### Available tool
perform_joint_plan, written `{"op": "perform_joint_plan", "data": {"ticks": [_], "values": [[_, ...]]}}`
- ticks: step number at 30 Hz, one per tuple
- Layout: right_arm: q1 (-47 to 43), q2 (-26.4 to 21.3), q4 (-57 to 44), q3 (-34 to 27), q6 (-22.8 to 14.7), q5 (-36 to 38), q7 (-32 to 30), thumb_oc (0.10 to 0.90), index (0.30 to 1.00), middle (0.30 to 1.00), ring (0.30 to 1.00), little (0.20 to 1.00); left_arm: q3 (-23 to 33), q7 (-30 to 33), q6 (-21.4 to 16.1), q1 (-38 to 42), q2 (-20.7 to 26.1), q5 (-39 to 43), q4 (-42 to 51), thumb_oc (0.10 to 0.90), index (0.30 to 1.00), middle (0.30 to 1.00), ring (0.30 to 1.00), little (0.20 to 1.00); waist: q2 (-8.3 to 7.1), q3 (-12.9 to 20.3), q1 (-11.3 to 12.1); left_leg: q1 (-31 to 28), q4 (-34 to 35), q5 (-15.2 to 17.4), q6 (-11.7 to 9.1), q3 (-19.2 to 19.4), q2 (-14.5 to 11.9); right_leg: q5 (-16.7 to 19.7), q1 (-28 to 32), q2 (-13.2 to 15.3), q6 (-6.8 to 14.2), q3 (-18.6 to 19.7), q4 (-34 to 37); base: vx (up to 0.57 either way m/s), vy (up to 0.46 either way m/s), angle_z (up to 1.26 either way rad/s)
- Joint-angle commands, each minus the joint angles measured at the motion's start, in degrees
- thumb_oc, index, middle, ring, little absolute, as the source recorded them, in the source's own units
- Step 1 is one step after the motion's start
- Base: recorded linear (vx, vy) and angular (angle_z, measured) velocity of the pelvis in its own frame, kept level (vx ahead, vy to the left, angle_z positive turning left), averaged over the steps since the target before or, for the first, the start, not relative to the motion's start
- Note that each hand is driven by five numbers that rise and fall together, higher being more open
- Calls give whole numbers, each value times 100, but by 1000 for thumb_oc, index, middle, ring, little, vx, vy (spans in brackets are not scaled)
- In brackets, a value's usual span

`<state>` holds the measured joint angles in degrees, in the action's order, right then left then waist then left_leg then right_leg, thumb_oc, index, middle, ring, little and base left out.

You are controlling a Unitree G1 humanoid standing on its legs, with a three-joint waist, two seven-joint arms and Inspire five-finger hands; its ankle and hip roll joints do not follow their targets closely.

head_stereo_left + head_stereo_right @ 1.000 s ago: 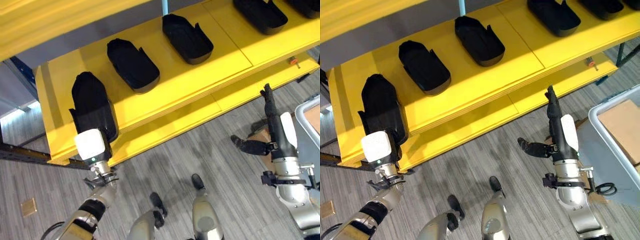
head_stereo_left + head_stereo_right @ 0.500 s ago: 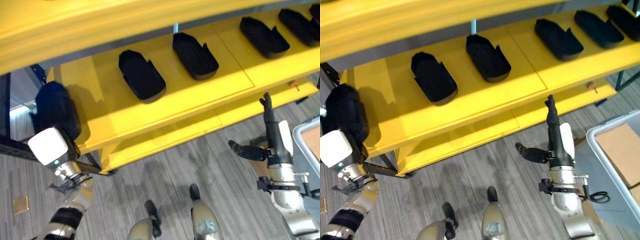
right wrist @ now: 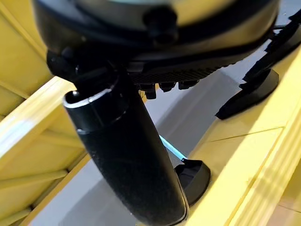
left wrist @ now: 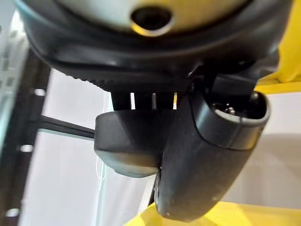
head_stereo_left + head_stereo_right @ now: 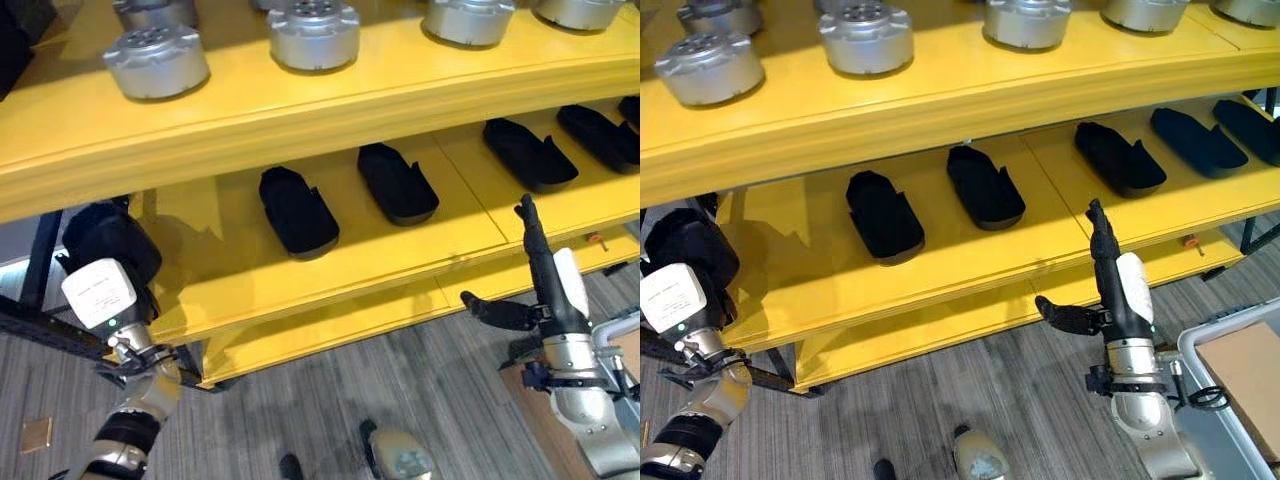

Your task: Move parts from the plastic box to the shelf.

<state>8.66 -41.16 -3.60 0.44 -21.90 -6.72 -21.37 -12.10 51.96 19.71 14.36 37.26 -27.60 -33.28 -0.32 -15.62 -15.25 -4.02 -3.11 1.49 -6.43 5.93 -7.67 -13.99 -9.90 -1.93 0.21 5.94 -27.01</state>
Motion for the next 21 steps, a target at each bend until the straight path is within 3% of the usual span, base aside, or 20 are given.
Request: {"op": "perform_joint_plan", "data": {"ticks": [1, 3, 5, 7, 9, 11, 13, 18, 21], "values": [[-383, -116, -113, -437, -544, 146, -343, 900, 1000, 1000, 1000, 1000, 66, 469, 58, 634, 604, -472, 98, 400, 300, 300, 300, 300, -89, 373, -78, 359, -3122, 595, 713, 413, 795, 1068, 660, -15, 3, -119, 1943, 150, -274, 6], [-304, -66, -97, -457, -588, 96, -404, 900, 1000, 1000, 1000, 1000, 33, 386, 109, 613, 560, -533, 143, 400, 300, 300, 300, 300, -145, 295, -62, 952, -3689, 345, 654, 375, 608, 1071, 810, -2, -61, -94, 1928, 111, -163, 21], [-246, -1, -117, -501, -586, -9, -479, 900, 1000, 1000, 1000, 1000, -15, 354, 166, 561, 555, -560, 203, 400, 300, 300, 300, 300, -138, 251, -74, 1110, -3355, 279, 688, 419, 494, 1054, 912, -14, -42, -15, 1929, 141, 1, -1], [-184, 27, -52, -567, -619, -42, -541, 900, 1000, 1000, 1000, 1000, -35, 340, 218, 462, 565, -511, 251, 400, 300, 300, 300, 300, -130, 196, -60, 1057, -2616, 62, 661, 368, 442, 1000, 1096, -29, -9, 145, 1982, 175, 106, -26], [-151, -6, 91, -600, -678, -29, -611, 900, 1000, 1000, 1000, 1000, -23, 343, 224, 356, 570, -473, 217, 400, 300, 300, 300, 300, -103, 201, 1, 1121, -1503, -402, 530, 82, 357, 991, 1268, -55, 34, 352, 2108, 195, 145, -34], [-149, -64, 248, -617, -757, -31, -678, 900, 1000, 1000, 1000, 1000, 5, 404, 150, 272, 510, -426, 73, 400, 300, 300, 300, 300, -79, 201, 55, 1193, -785, -858, 361, -164, 158, 982, 1436, -46, 54, 482, 2201, 206, 133, -46], [-167, -116, 326, -672, -760, 34, -674, 900, 1000, 1000, 1000, 1000, 42, 475, 44, 253, 465, -359, -81, 400, 300, 300, 300, 300, -72, 168, 65, 1239, -450, -1046, 257, -243, -7, 973, 1550, 11, 56, 532, 2234, 178, 134, -77], [-93, -123, 238, -837, -689, 86, -777, 900, 1000, 1000, 1000, 1000, 126, 575, -101, 369, 263, -407, -389, 400, 300, 300, 300, 300, 39, 158, -94, 1014, -72, -824, 231, 34, -63, 1016, 1513, 265, 192, 517, 2309, 112, 202, -22], [-79, -59, 245, -920, -765, 85, -756, 900, 1000, 1000, 1000, 1000, 161, 654, -93, 419, 125, -447, -439, 400, 300, 300, 300, 300, 134, 151, -143, 750, 143, -544, 237, 143, 88, 1060, 1439, 387, 304, 459, 2383, 69, 231, 6]]}}
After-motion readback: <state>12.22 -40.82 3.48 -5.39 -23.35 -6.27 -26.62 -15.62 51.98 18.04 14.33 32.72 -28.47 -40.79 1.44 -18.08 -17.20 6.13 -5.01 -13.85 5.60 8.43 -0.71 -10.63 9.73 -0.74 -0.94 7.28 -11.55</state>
